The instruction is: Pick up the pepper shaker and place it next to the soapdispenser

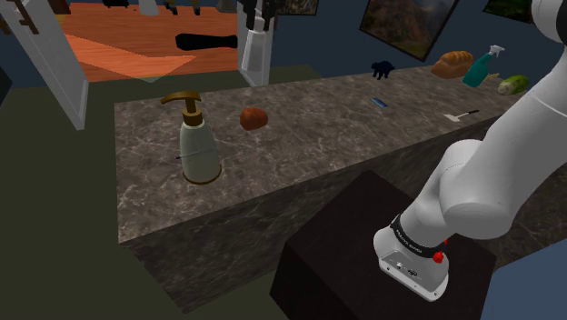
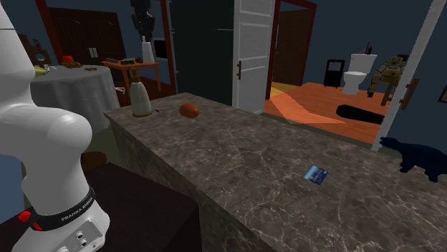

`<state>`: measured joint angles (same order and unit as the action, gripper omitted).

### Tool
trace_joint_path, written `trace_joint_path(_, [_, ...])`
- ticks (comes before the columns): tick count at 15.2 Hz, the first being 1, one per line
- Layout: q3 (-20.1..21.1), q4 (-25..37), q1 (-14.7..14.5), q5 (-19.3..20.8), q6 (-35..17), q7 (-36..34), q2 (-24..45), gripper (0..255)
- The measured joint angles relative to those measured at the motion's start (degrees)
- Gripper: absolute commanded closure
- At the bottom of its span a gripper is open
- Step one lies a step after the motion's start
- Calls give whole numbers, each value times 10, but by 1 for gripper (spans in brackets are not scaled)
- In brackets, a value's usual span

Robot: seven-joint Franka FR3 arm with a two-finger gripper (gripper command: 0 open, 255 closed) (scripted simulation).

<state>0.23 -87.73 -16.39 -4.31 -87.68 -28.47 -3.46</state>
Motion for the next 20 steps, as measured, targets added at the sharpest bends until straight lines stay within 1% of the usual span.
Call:
trace_joint_path(9, [0, -99, 0, 0, -76, 5, -22, 255])
trace_joint_path(20, [2, -194, -1, -1, -161, 10, -33, 255])
